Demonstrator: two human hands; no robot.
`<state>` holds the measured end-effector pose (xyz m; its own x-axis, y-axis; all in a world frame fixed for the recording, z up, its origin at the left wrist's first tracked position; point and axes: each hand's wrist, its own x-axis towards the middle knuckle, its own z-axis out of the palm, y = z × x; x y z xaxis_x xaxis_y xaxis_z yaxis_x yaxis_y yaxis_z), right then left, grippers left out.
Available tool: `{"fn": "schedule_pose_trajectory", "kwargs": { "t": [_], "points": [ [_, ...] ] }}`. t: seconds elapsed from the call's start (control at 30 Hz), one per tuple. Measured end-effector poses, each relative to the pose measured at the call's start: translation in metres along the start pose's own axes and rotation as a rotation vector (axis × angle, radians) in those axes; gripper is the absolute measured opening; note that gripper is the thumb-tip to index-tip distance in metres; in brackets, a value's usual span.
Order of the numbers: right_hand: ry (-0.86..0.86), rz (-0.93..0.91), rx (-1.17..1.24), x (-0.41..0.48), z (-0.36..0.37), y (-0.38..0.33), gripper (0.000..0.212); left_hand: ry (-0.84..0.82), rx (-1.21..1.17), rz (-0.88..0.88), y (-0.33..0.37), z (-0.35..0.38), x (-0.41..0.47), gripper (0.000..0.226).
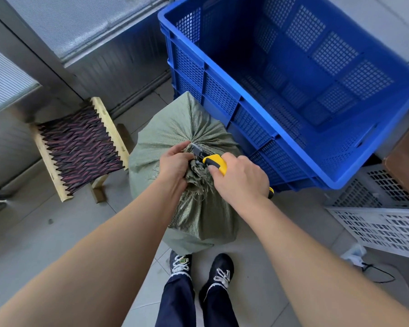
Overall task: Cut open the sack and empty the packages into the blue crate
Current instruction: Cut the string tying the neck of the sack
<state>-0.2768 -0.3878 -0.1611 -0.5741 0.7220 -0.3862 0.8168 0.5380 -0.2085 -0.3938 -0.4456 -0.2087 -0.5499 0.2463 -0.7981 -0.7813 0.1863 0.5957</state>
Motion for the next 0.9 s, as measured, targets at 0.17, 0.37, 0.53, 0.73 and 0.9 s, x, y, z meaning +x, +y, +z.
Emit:
{"fn": "schedule_pose_trajectory", "kwargs": {
  "t": [0.17,0.37,0.53,0.73,0.9],
  "points": [
    [0.01,0.017,-0.021,-0.002,-0.001,-0.006,0.044,-0.001,0.015,0.003,0.0,-0.001,0.0,0.04],
    [0.013,0.035,-0.058,-0.002,-0.003,-0.008,0.044,0.004,0.073,0.015,-0.003,0.0,-0.002,0.029],
    [0.003,0.041,-0.087,-0.002,-0.002,-0.006,0.041,-0.051,0.314,0.004,-0.007,-0.003,-0.001,0.012],
    [-0.032,0.048,-0.084,0.002,-0.003,-0.011,0.04,-0.085,0.442,0.028,-0.009,-0.002,0.005,0.008],
    [-0.044,0.045,-0.109,0.006,-0.006,-0.011,0.041,-0.043,0.379,0.043,-0.021,0.003,0.01,0.029]
  ]
}}
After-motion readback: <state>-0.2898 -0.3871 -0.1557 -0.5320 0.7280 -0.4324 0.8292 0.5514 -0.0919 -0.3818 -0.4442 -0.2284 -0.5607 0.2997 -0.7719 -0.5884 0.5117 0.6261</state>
